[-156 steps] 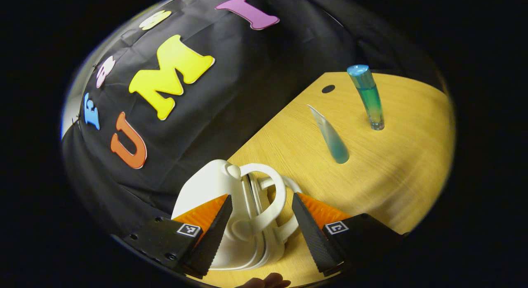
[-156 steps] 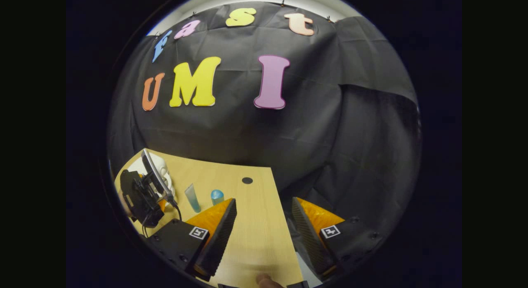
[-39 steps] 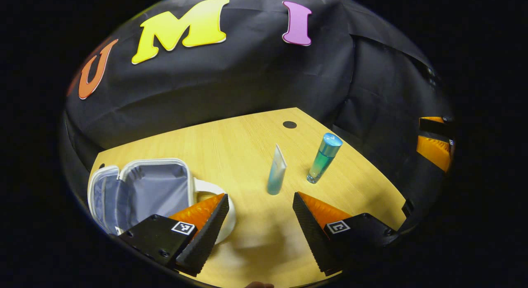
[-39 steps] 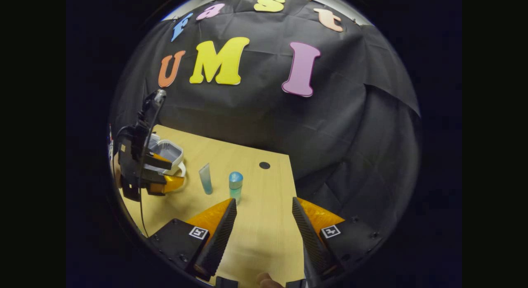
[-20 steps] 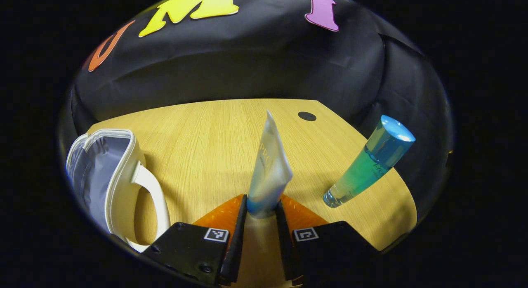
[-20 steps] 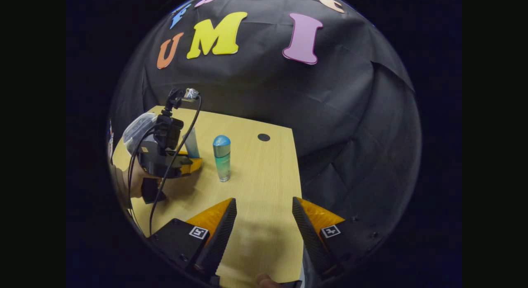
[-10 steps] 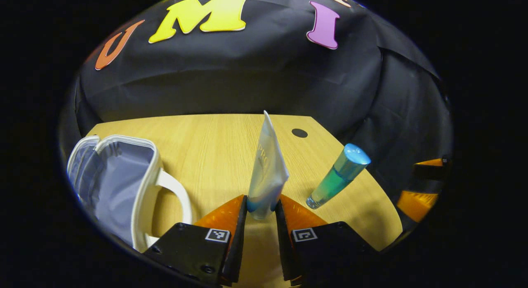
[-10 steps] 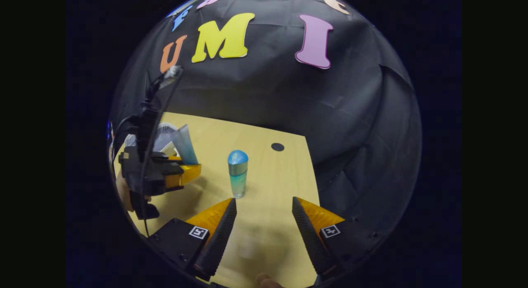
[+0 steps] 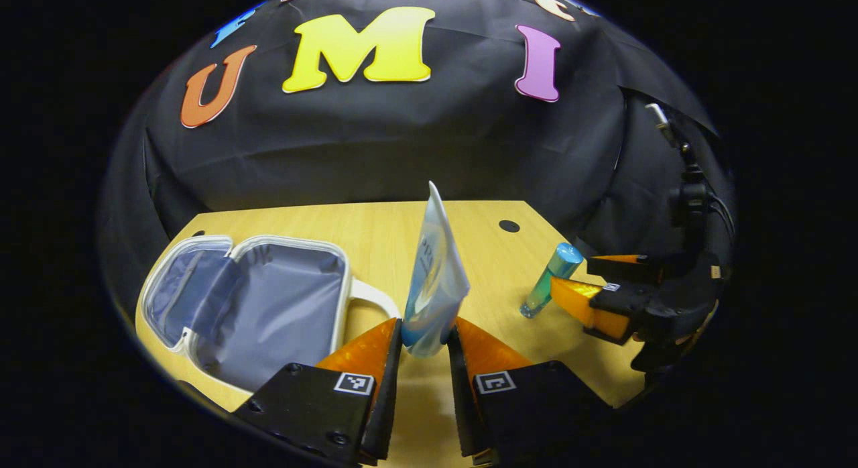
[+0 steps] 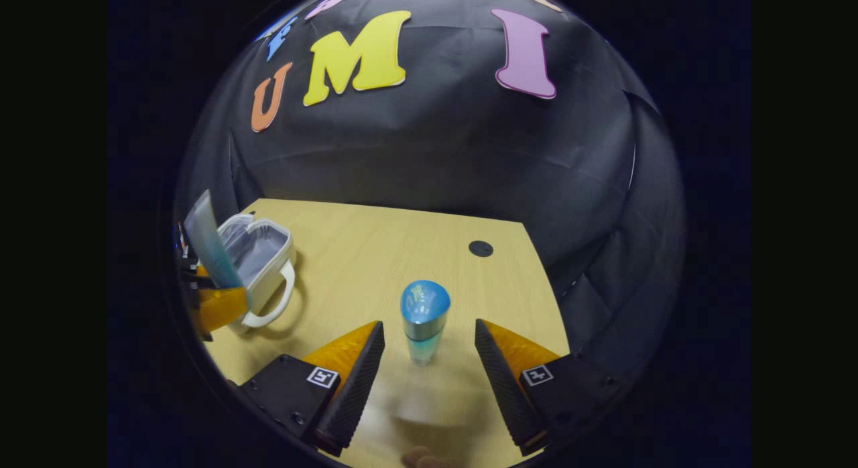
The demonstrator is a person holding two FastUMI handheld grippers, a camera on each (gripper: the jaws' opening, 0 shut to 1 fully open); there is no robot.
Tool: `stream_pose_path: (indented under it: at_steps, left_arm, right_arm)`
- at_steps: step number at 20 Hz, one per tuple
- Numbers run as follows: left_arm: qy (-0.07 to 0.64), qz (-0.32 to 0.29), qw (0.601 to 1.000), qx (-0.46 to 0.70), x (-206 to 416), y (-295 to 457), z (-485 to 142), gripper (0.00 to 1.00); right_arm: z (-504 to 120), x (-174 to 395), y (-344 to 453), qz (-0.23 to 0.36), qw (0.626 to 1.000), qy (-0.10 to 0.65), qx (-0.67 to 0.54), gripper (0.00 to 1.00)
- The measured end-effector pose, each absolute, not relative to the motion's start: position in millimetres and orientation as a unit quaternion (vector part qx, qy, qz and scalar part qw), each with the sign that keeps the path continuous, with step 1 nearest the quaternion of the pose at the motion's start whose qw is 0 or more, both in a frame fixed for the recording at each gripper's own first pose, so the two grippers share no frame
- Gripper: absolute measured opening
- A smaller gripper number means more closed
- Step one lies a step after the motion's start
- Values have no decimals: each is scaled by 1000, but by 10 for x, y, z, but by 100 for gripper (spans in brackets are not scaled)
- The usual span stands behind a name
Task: First open the suitcase, pack the skin care products into it, and then close the suitcase.
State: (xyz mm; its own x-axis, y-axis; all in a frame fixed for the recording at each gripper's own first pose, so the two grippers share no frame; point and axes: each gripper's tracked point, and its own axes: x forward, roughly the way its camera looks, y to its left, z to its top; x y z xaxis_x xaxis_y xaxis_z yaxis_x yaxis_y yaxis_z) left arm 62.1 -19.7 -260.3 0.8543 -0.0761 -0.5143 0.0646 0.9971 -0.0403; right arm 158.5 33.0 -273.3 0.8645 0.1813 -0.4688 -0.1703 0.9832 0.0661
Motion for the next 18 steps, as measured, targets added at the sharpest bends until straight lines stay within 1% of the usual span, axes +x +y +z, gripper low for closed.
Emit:
stream_pose_path:
  at_steps: [2,4,6,7,8,9,13,14,15,18]
  left_arm:
    - [276,-27,961,-10,506,-38,-2602,41]
    - [282,-21,959,-8,426,121,-2591,41]
    - [283,-18,959,-4,379,259,-2558,41]
    - [282,-15,959,-1,357,333,-2526,41]
    - [281,-14,960,2,347,407,-2505,41]
    - [280,-12,960,4,330,476,-2484,41]
    - [280,-11,960,6,326,722,-2443,41]
    - [280,-10,960,9,344,802,-2445,41]
    - [283,-8,959,13,345,893,-2475,41]
    - [321,13,946,29,313,1264,-2738,41]
  right_arm:
    - [-2839,1675,396,83,965,250,19,80]
    - [-2902,1742,431,78,964,252,22,78]
    - [-2936,1797,431,69,965,252,19,67]
    - [-2965,1847,371,52,967,248,17,64]
    - [-2986,1848,369,46,966,252,25,39]
    - [-2951,1781,370,43,966,255,26,41]
    - [-2925,1509,438,35,961,274,22,39]
    - [-2892,1421,487,41,960,278,22,36]
    - [-2875,1308,550,51,957,283,24,39]
    - [-2702,1038,683,64,955,287,39,37]
